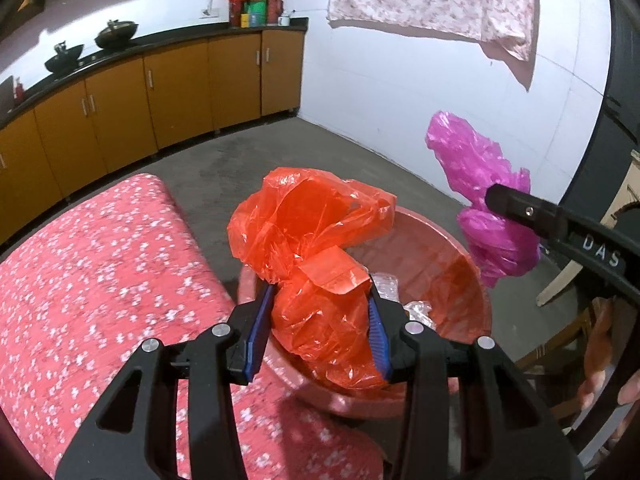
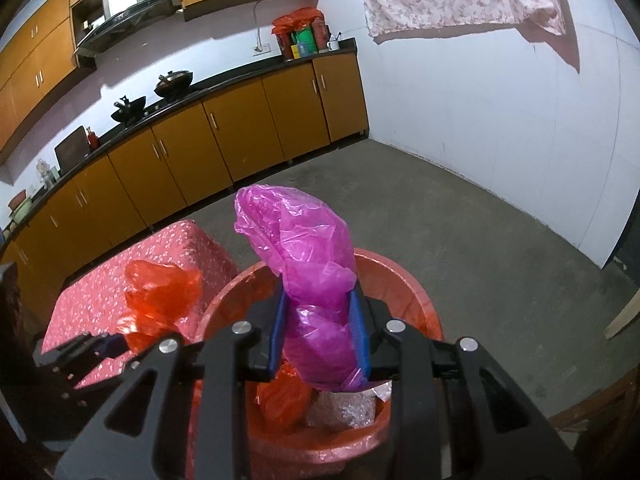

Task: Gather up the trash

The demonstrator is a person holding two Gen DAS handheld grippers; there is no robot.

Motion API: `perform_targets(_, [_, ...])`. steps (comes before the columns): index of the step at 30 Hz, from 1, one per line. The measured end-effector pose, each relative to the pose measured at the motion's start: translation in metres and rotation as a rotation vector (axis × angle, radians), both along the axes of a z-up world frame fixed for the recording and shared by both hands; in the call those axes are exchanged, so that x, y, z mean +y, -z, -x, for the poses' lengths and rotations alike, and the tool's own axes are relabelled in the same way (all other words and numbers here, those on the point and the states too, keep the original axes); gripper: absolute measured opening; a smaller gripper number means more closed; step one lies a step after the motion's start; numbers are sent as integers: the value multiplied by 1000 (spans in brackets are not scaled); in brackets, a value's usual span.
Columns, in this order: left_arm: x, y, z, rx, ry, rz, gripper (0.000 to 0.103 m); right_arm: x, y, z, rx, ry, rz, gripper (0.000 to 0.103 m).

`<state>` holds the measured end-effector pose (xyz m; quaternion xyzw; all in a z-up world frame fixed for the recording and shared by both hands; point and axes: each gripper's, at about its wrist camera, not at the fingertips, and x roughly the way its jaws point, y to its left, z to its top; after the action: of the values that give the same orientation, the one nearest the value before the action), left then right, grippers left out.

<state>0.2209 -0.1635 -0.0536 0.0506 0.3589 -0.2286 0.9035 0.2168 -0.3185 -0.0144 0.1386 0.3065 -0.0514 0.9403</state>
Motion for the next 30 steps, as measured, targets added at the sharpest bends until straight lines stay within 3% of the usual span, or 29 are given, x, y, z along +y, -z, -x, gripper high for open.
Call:
perform_targets(12, [-9,24,-17,50,7,-5,60,-13,8,-13,-25,-7,-79,44])
perform_targets(16, [1,25,-16,50,-13,-2,62,-18,9,-7,-32,14,-82,53])
perform_targets(18, [12,21,-14,41,-45,7,66,-18,6,1,-54,42,-53,65])
perform_targets(20, [26,13,-8,13,-78,20,73,-15,-1,11,-89,69,2,83])
perform_targets(22, [42,1,3,-34,-114,29,80,-8,-11,27,-144,97,77,91])
perform_targets(24, [54,-11,13,-81,-141,31,88,1,-20,43,-182,119,140,94])
perform_targets(28, [84,-39,53,-209,-212,25,101,17,-32,75,-244,142,171,99])
perform_targets(30, [94,-47,69,-255,-238,15,101,27,-35,88,-244,129,187,99])
